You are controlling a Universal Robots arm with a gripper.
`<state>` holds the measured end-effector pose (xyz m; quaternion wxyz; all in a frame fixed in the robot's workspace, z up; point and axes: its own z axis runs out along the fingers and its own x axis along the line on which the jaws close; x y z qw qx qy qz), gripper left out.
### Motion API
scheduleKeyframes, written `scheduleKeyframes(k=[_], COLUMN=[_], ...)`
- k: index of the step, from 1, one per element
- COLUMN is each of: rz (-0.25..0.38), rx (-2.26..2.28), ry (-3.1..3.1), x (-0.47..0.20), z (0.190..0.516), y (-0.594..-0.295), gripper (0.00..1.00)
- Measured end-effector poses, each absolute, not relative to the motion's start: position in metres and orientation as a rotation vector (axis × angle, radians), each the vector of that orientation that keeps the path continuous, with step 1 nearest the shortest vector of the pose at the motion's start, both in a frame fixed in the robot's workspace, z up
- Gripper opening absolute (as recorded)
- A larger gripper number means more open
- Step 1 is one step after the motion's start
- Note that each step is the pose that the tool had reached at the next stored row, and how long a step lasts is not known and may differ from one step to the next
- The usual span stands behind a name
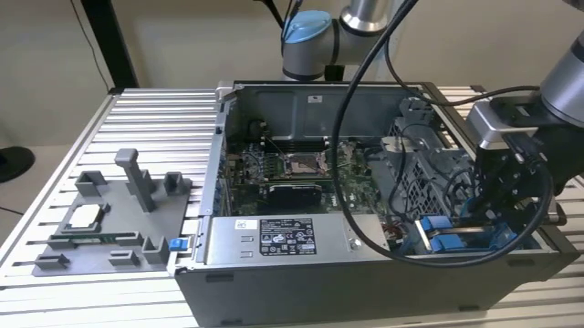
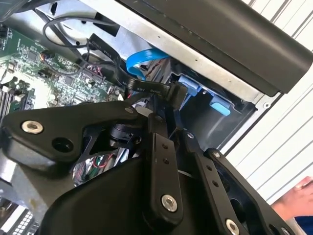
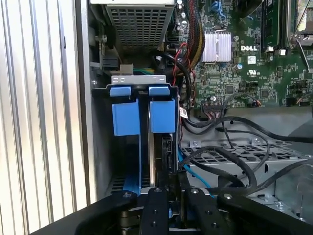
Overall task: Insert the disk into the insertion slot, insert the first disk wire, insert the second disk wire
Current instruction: 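Insert the first disk wire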
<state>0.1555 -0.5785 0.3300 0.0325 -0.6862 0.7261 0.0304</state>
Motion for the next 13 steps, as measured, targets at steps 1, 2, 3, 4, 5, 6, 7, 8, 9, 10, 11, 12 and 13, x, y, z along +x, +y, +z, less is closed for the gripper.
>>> scheduleKeyframes(k=[1,2,3,4,5,6,7,8,9,10,11,12,13], rz=[0.094,0.096,0.095,0.096,0.097,0.096,0.096,0.097,0.096,0.097,0.098,0.099,0.1], rx=[-2.112,-2.112,-2.111,-2.111,-2.111,-2.111,-2.111,-2.111,-2.112,-2.112,-2.112,-2.113,-2.113], ry=[2.235,2.235,2.234,2.234,2.234,2.234,2.234,2.234,2.235,2.235,2.235,2.235,2.236], x=[0.155,0.155,0.155,0.155,0.155,0.155,0.155,0.155,0.155,0.155,0.155,0.155,0.155], z=[0.33,0.329,0.329,0.329,0.331,0.334,0.339,0.343,0.348,0.352,0.356,0.36,0.363], y=[-0.578,-0.579,-0.579,-0.579,-0.579,-0.579,-0.578,-0.579,-0.579,-0.578,-0.579,-0.578,-0.579], gripper=[0.0,1.0,1.0,1.0,1.0,1.0,1.0,1.0,1.0,1.0,1.0,1.0,1.0])
